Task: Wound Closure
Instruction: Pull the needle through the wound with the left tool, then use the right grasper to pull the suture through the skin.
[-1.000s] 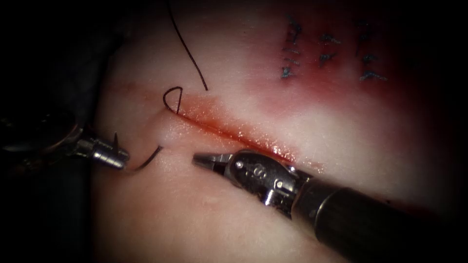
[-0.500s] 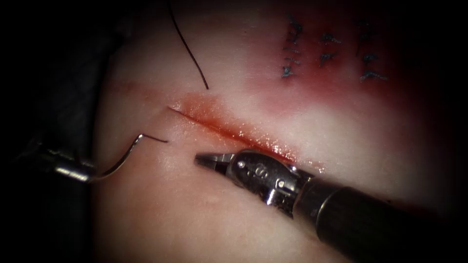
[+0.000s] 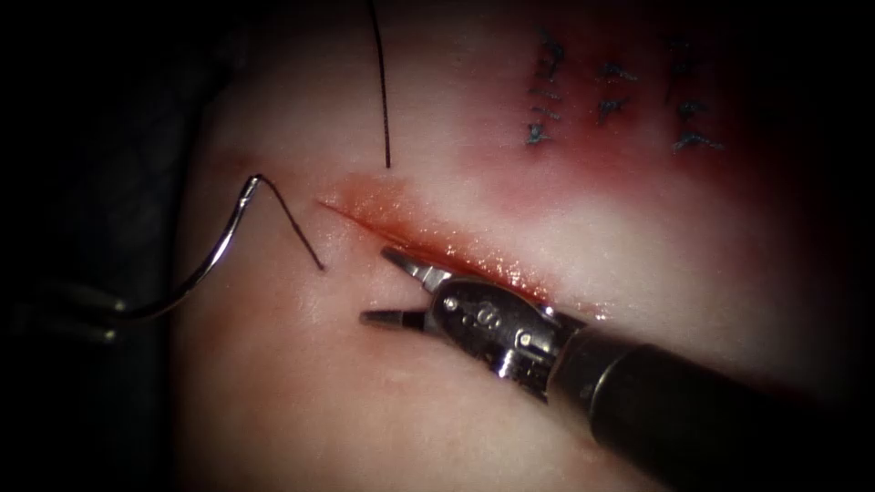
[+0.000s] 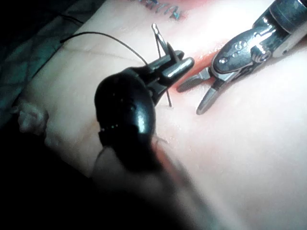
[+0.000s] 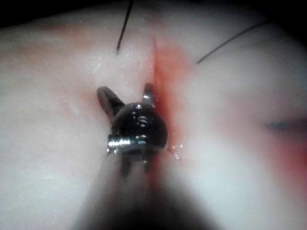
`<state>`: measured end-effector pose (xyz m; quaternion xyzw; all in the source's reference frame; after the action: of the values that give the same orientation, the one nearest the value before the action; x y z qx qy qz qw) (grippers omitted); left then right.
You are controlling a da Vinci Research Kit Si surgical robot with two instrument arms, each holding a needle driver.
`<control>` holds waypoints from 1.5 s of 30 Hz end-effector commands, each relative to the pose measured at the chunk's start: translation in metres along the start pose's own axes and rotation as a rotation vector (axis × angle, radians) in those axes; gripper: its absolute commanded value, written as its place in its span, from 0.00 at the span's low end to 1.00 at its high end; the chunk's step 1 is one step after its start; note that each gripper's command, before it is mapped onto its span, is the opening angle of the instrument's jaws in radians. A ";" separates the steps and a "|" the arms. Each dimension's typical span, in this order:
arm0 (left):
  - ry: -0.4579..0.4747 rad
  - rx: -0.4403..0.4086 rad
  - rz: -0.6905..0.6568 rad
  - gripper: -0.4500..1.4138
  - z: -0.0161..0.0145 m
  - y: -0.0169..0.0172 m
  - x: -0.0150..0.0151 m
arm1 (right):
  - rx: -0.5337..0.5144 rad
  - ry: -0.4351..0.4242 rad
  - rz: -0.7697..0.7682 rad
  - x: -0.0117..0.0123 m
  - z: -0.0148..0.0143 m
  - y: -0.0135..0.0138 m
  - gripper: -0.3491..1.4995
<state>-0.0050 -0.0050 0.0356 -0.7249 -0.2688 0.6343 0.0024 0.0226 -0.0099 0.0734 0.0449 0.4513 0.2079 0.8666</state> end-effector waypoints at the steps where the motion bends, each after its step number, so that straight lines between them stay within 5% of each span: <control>1: -0.004 0.018 0.000 0.05 0.0002 -0.0007 -0.0004 | -0.006 0.016 0.009 0.0011 0.0003 0.0001 0.84; 10: -0.067 0.224 0.096 0.05 0.0000 -0.0009 -0.0009 | 0.004 0.120 0.096 0.0080 -0.0014 0.0006 0.88; 23: 0.012 0.285 0.184 0.05 -0.0004 -0.0020 0.0017 | 0.004 0.117 0.096 0.0086 0.0026 0.0006 0.81; 29: 0.042 0.298 0.197 0.05 -0.0006 -0.0017 0.0022 | 0.019 0.076 0.070 0.0071 0.0041 0.0004 0.56; 31: 0.050 0.305 0.198 0.05 -0.0008 -0.0016 0.0022 | 0.049 0.071 0.068 0.0067 0.0041 0.0001 0.08; 32: 0.055 0.308 0.198 0.05 -0.0009 -0.0016 0.0022 | 0.051 0.069 0.066 0.0066 0.0041 -0.0001 0.00; 45: 0.014 0.384 0.199 0.05 -0.0005 -0.0012 -0.0039 | 0.123 0.067 0.036 0.0080 0.0020 -0.0056 0.00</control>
<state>-0.0051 -0.0069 0.0406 -0.7347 -0.0749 0.6685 0.0884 0.0295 -0.0121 0.0663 0.1009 0.4914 0.1940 0.8431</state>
